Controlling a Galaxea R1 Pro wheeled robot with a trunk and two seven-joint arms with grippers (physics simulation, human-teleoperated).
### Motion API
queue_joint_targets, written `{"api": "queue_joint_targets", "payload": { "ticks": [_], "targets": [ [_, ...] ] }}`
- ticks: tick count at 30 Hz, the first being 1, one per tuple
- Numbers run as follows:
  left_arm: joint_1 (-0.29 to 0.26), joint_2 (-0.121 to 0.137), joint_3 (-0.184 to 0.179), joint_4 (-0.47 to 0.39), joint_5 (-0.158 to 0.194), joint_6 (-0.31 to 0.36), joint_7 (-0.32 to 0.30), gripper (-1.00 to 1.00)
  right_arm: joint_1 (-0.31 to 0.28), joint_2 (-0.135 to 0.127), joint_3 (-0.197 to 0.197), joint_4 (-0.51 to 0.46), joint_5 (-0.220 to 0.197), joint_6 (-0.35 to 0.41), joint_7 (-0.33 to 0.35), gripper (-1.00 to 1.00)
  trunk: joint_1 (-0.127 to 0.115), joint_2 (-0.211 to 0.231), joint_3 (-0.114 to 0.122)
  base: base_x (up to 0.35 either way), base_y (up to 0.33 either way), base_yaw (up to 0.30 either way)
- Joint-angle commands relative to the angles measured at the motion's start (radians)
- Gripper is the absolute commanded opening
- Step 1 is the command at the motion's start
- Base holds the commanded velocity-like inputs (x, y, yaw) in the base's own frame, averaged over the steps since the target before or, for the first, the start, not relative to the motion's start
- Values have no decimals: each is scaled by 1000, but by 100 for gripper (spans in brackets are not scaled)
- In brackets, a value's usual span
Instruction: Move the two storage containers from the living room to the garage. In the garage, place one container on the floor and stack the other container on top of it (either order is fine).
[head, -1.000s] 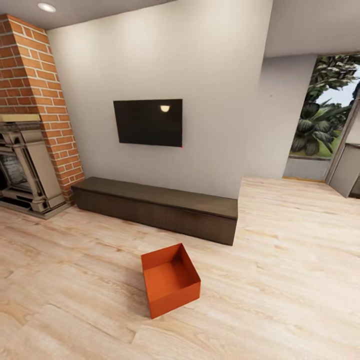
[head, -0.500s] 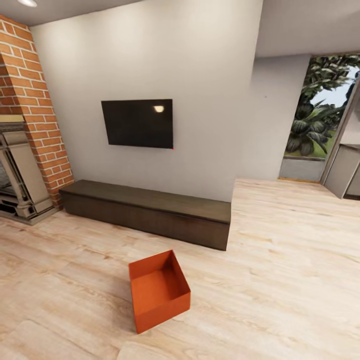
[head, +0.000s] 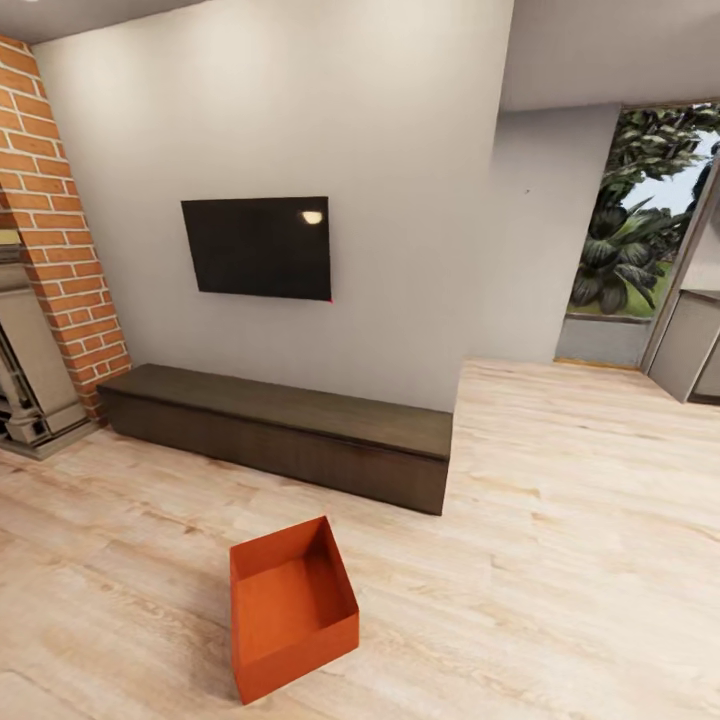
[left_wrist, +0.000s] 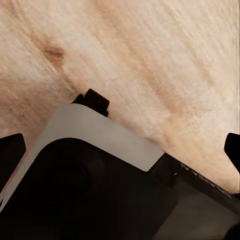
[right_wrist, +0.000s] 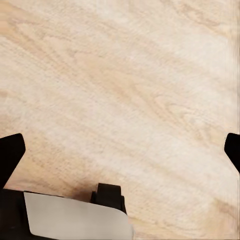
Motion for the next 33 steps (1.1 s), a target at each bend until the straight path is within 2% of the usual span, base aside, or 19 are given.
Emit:
{"api": "queue_joint_targets", "payload": {
  "ticks": [1,27,33],
  "targets": [
    [0,-1,0,-1,7,2,2,100,-1,0,3,1,4,-3,0,100,0,0,-1,243,-234,0],
    [0,-1,0,0,7,2,2,100,-1,1,3,2,4,-3,0,100,0,0,-1,244,-244,0],
    [0,1,0,-1,8,3,3,100,-1,1,3,2,4,-3,0,100,0,0,1,237,-235,185]
  ]
}}
